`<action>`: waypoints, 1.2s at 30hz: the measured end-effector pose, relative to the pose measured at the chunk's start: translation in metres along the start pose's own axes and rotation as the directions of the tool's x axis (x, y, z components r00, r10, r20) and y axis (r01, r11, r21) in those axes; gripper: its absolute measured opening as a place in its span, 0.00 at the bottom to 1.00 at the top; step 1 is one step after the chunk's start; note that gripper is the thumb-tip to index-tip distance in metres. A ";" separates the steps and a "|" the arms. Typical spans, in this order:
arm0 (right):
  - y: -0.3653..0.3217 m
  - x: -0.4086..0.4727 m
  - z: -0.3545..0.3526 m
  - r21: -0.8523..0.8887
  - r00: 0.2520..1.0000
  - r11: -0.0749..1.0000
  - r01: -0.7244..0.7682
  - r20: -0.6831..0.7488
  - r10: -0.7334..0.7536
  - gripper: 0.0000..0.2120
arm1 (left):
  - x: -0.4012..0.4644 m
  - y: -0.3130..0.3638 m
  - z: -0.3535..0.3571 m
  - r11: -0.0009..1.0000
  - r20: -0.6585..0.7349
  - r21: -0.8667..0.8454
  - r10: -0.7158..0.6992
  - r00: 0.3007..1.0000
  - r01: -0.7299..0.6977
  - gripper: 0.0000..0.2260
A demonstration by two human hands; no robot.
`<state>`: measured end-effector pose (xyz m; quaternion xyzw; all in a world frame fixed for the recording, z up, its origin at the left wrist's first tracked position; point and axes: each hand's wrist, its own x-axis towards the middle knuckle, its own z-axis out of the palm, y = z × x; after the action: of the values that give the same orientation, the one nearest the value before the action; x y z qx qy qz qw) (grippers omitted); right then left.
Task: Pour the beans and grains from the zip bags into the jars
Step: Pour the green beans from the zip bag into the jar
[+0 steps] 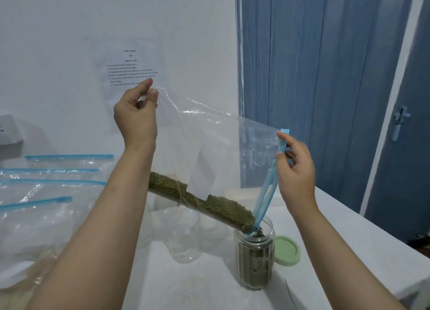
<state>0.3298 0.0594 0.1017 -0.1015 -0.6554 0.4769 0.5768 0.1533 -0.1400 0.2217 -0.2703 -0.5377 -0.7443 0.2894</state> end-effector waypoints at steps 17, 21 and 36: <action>-0.002 -0.002 -0.004 -0.006 1.000 1.000 0.004 0.009 -0.004 0.18 | -0.001 0.001 0.000 1.000 0.006 0.012 0.016 1.000 -0.016 0.11; -0.002 -0.002 -0.005 -0.008 1.000 1.000 -0.002 -0.001 0.002 0.18 | 0.000 0.000 -0.001 1.000 0.021 0.012 0.022 1.000 -0.022 0.10; 0.001 0.000 -0.009 -0.026 1.000 1.000 -0.014 0.017 0.014 0.20 | -0.001 0.002 0.000 1.000 0.034 0.002 0.021 0.999 -0.021 0.10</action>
<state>0.3369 0.0638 0.1000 -0.1092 -0.6657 0.4734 0.5664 0.1555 -0.1408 0.2217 -0.2881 -0.5408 -0.7359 0.2881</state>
